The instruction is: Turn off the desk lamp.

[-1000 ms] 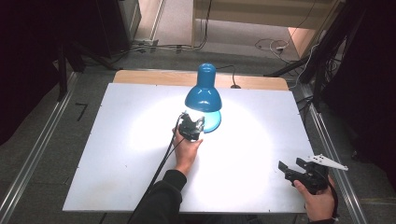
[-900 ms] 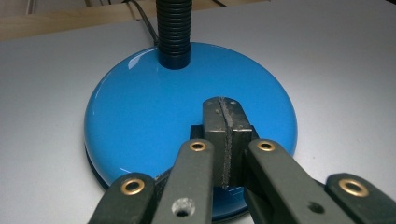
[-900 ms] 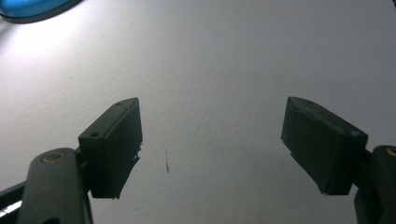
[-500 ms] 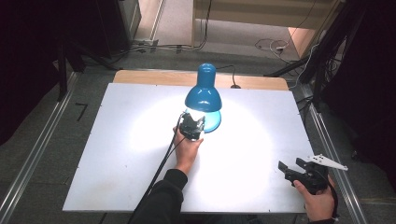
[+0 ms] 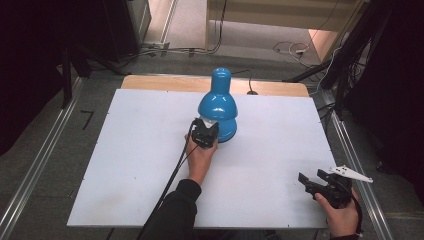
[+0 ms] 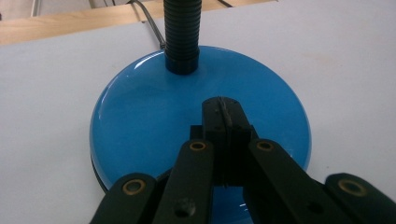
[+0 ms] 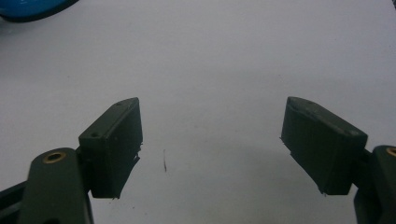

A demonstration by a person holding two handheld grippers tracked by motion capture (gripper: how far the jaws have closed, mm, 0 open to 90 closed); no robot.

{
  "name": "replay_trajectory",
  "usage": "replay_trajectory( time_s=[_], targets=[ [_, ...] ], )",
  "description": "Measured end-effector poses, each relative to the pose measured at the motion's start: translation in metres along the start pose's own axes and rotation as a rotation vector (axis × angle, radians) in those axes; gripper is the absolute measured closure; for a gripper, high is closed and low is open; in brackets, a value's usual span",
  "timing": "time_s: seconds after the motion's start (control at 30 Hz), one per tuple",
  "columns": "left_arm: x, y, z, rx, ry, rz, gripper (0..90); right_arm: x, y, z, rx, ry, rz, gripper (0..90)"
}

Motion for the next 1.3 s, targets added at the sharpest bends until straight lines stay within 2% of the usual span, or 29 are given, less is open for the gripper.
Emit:
replay_trajectory(
  time_s=[0.17,0.43,0.67,0.77,0.87,1.07,1.3],
  targets=[
    [0.001,0.002,0.001,0.016,-0.005,0.024,90.0,0.000,0.001,0.000,0.002,0.002,-0.001,19.3],
    [-0.001,0.006,0.002,0.027,-0.010,0.027,90.0,0.001,-0.001,-0.001,0.004,0.007,-0.003,19.3],
    [-0.005,0.011,0.001,-0.004,-0.020,0.025,90.0,0.001,0.000,-0.001,0.002,0.007,-0.005,19.3],
    [-0.007,0.017,-0.002,0.001,-0.015,0.034,90.0,0.001,0.000,-0.001,0.002,0.007,-0.006,19.3],
    [-0.009,0.023,-0.003,-0.016,-0.023,0.039,89.7,0.001,0.000,-0.002,0.002,0.010,-0.008,19.3],
    [-0.016,0.032,-0.001,-0.045,-0.033,0.036,78.5,0.002,0.001,-0.002,0.000,0.013,-0.008,19.3],
    [-0.024,0.045,-0.008,-0.077,-0.027,0.040,66.0,0.003,0.001,-0.002,-0.005,0.016,-0.011,19.3]
  ],
)
Point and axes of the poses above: each handheld gripper's, and its own axes: x roughly forward along the jaws, z roughly out of its top, y roughly to its left, the point moved 10 cm from there along x, roughly forward along the jaws, and after that the axes turned 11 degrees about z, right-handed, at the moved point
